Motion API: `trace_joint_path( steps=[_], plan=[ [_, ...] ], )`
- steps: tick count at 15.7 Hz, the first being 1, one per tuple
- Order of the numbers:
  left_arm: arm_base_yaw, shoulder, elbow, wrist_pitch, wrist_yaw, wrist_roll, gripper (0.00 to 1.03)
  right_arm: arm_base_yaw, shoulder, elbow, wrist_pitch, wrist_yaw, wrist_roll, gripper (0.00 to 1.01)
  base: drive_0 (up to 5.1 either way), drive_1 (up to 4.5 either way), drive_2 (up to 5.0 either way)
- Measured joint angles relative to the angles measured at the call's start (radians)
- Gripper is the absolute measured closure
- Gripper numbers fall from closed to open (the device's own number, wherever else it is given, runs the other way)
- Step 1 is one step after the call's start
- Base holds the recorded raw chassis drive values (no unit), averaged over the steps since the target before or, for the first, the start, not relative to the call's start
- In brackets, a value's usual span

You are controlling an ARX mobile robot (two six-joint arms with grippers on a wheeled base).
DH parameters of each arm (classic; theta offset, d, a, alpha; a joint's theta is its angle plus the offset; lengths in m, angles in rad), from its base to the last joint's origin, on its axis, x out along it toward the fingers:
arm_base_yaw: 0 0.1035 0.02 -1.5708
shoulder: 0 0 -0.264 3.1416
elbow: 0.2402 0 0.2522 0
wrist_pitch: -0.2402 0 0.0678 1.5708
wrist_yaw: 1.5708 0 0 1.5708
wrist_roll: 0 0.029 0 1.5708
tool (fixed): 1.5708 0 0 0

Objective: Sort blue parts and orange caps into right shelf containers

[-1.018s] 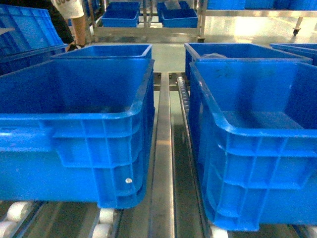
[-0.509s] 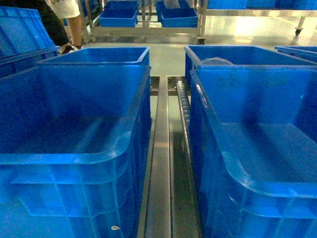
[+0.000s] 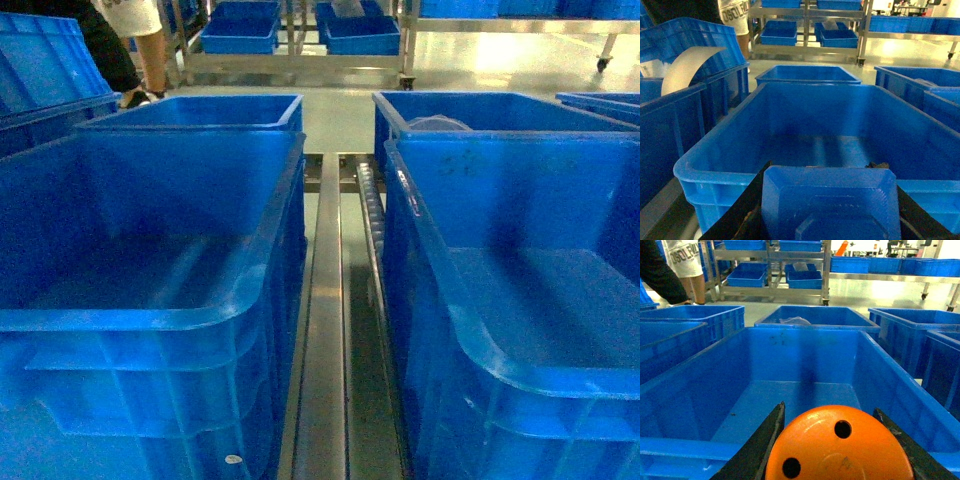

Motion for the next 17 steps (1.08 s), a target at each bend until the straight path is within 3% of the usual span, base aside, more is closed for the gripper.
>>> trace_joint_path(
  steps=[17],
  plan=[
    [0.000,0.000,0.000,0.000,0.000,0.000,0.60,0.000,0.000,0.000,0.000,0.000,0.000,0.57,0.0,0.00,0.0]
  ],
)
